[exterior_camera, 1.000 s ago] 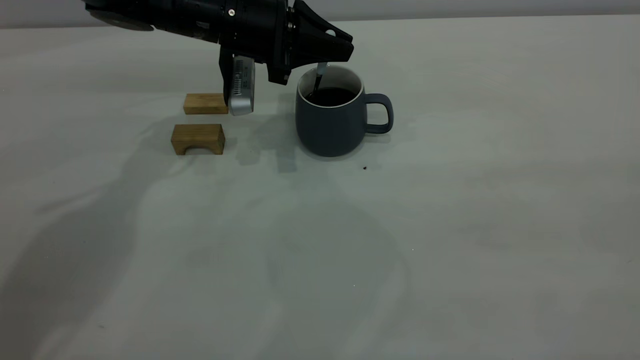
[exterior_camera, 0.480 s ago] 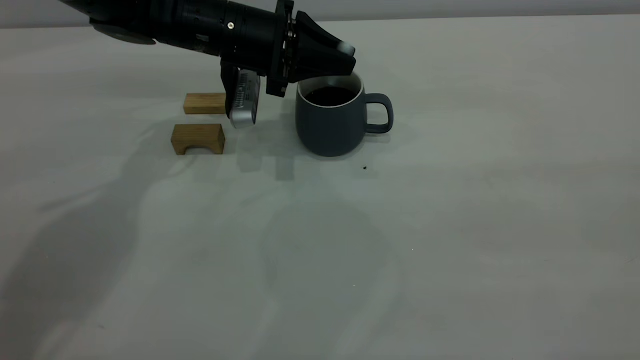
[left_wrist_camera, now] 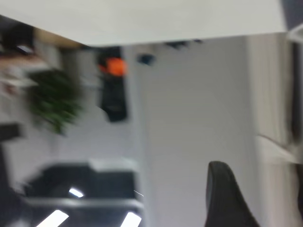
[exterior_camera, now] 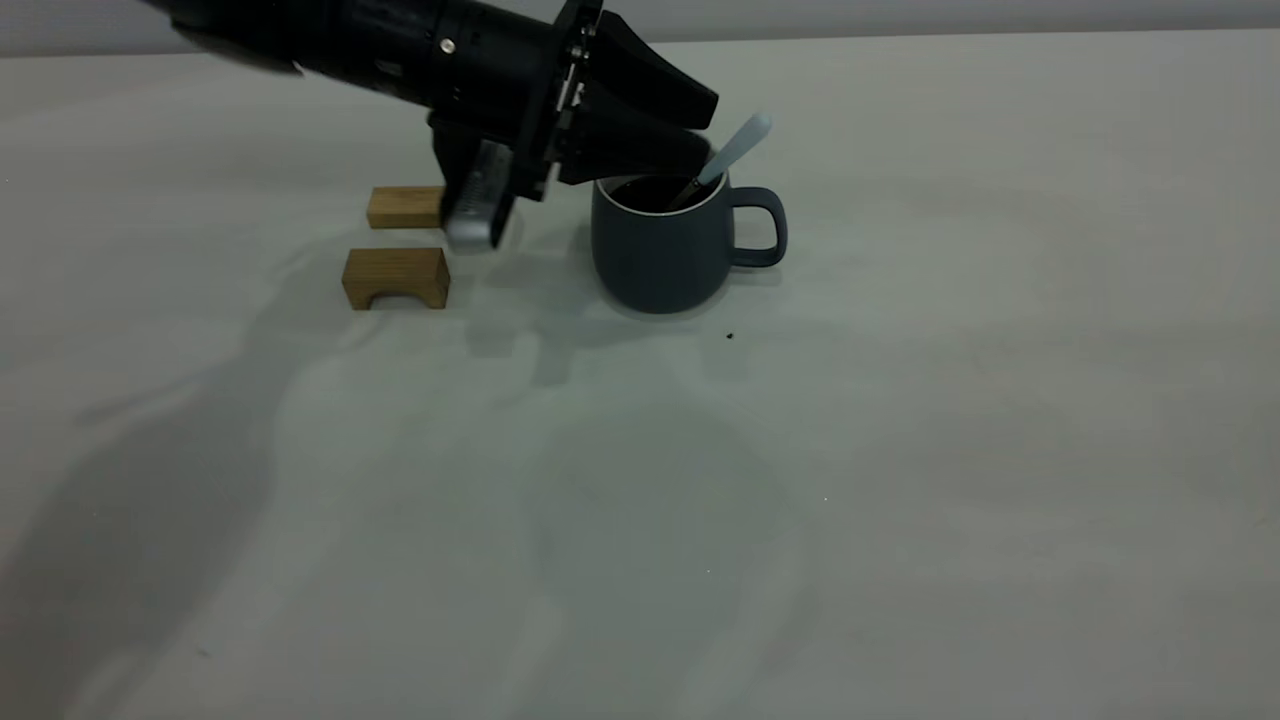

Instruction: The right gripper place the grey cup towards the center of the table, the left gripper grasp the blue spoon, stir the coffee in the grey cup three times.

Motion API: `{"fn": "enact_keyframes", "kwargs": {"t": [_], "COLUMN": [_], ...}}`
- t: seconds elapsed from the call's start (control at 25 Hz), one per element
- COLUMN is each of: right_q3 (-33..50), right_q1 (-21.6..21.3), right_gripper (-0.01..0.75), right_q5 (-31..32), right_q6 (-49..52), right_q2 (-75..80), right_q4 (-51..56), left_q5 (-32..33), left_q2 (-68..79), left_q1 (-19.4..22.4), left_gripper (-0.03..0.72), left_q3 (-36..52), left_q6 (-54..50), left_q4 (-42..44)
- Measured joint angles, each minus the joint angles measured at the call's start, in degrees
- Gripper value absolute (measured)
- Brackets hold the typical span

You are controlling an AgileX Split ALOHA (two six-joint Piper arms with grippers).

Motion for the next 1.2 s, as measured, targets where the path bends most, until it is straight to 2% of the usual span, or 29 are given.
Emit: {"fn": "enact_keyframes", "kwargs": {"t": [0.44,0.6,0.8,0.96,1.2], "right_q3": [0.0,0.0,0.0,0.0,0.0], "right_q1": [0.0,0.0,0.0,0.0,0.0], "right_gripper": [0.535,0.535,0.535,0.535,0.535], "right_q5": [0.0,0.0,0.0,0.0,0.0], "right_q6": [0.0,0.0,0.0,0.0,0.0], "right_q2": [0.0,0.0,-0.1,-0.1,-0.1], "right_q4": [0.1,0.1,0.1,0.1,0.1], "left_q5": [1.5,1.5,1.5,1.5,1.5], "left_q2": [-17.3,-22.8,-28.9,-34.8,-48.4], "left_q1": [0.0,0.0,0.0,0.0,0.0], "left_gripper": [0.451,0.451,0.451,0.451,0.451], "left_q3": [0.0,0.0,0.0,0.1,0.2], "left_q6": [0.0,0.0,0.1,3.6,34.2], "left_q4": [48.9,61.1,71.2,75.9,78.0]}}
